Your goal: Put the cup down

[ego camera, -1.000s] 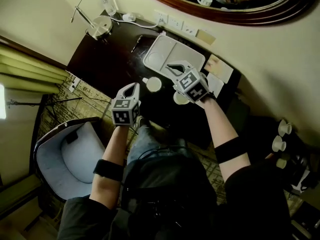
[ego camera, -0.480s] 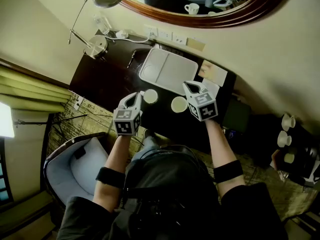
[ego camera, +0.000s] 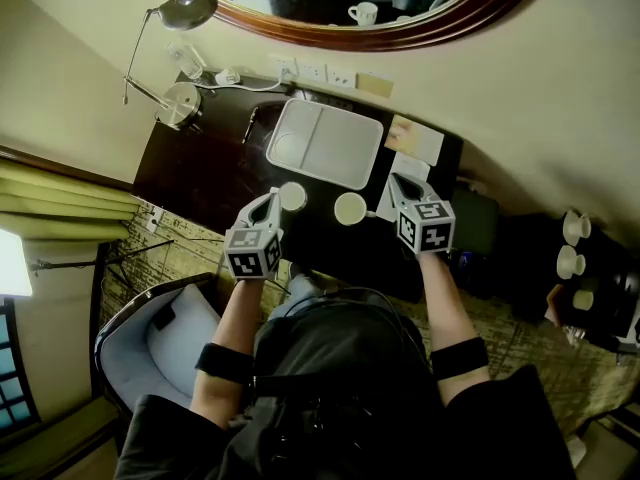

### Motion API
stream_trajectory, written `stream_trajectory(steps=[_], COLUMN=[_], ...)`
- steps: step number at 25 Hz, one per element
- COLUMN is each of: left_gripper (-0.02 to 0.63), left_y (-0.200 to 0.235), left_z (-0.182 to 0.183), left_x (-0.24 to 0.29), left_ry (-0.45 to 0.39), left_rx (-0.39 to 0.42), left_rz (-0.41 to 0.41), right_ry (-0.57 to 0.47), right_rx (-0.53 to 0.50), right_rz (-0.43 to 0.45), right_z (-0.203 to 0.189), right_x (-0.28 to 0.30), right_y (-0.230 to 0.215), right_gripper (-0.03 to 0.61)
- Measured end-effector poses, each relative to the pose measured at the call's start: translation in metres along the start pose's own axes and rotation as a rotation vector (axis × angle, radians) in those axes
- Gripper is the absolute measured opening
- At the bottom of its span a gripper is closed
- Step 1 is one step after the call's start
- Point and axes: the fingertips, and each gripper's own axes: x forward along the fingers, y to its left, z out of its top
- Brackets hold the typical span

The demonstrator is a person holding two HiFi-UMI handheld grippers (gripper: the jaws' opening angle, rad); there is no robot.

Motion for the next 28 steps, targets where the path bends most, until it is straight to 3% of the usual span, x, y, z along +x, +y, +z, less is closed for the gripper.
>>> stream_trajectory(steps=[4,15,22,27,28], left_gripper=[0.001,0.001,0.002,0.007,0.042], left_y=[-0.009,-0.028,-0.018,-0.018,-0.018], left_z=[-0.006,-0.016,-0.023,-0.043,-0.047], left_x=[-0.001,-0.006,0.002,0.014,0.017], left_ry=[0.025,0.061,0.094,0.23,0.252], left_rx=[0.023,0.036,0.061,0.031,0.027], left_rz=[-0.015,-0.039,0.01,-0.011,-0.017], right_ry=[0.003,0.043,0.063,0.091,0.097], right_rx=[0.068,0.019,0.023,0.007,0.002], right_rz=[-0.008,0.039,0.07,0.105,0.111], right_z=[-0.01,-0.025,-0.033,-0.039,-0.039], right_x=[-0.008,-0.014,-0.018,-0.017,-0.017], right_y=[-0.008,0.01,0.021,0.037,0.041], right_gripper=[0.011,0.011,0.011,0.011,0.011])
